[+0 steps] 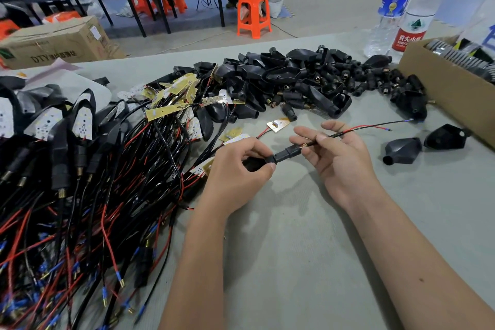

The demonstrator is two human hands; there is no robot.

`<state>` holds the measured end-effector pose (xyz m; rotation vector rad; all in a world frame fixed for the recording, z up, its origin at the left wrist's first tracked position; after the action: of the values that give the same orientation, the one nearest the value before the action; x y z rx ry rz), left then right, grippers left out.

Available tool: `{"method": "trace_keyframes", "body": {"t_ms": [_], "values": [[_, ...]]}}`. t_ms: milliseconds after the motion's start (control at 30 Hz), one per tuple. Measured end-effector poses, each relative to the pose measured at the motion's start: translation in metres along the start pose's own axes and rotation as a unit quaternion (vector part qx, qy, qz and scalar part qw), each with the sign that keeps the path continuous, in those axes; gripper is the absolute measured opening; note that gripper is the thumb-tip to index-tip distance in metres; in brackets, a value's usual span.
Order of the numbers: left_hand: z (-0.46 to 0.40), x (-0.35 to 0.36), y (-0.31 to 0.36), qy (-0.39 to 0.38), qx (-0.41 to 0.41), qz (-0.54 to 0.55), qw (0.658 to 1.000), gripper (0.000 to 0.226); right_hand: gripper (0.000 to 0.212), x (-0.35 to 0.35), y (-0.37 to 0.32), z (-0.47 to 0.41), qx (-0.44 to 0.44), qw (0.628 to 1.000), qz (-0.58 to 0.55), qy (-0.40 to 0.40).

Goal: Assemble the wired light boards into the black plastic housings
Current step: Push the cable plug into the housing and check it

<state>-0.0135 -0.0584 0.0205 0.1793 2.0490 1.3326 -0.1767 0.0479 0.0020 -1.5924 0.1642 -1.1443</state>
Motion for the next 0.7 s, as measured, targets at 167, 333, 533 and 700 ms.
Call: {"method": "trace_keyframes", "body": {"t_ms": [167,333,533,700], "values": [[0.0000,-0.0015,0.0010,0.006,0.016,-0.001,1.000,0.016,0.027,0.0013,0.0015,-0.0005,-0.002,0.999,0.015,-0.035],[-0.0009,-0.0060,-0.0031,0.011,0.012,0.020,1.000,0.017,0.025,-0.0006,-0.0006,-0.0008,-0.036,0.996,0.081,-0.017],[-0.0018,-0.0096,-0.0032,0.012,0.018,0.038,0.999,0.020,0.018,-0.0038,-0.0044,-0.0005,-0.086,0.989,0.116,0.036],[-0.0004,-0.0055,0.0011,-0.004,0.028,0.021,0.999,0.021,0.012,-0.0050,-0.0025,-0.0012,-0.097,0.987,0.127,0.029]]}}
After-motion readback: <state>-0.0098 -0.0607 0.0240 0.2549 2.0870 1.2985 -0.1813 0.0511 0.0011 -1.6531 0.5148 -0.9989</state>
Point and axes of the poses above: each hand's wrist, its own z-axis away from the middle knuckle, its own x-axis out of the palm, y = z × x, the point moved 4 cm from there along -z, towards the middle knuckle, and after that the axes turned 5 degrees about y, right-handed, at the moved point
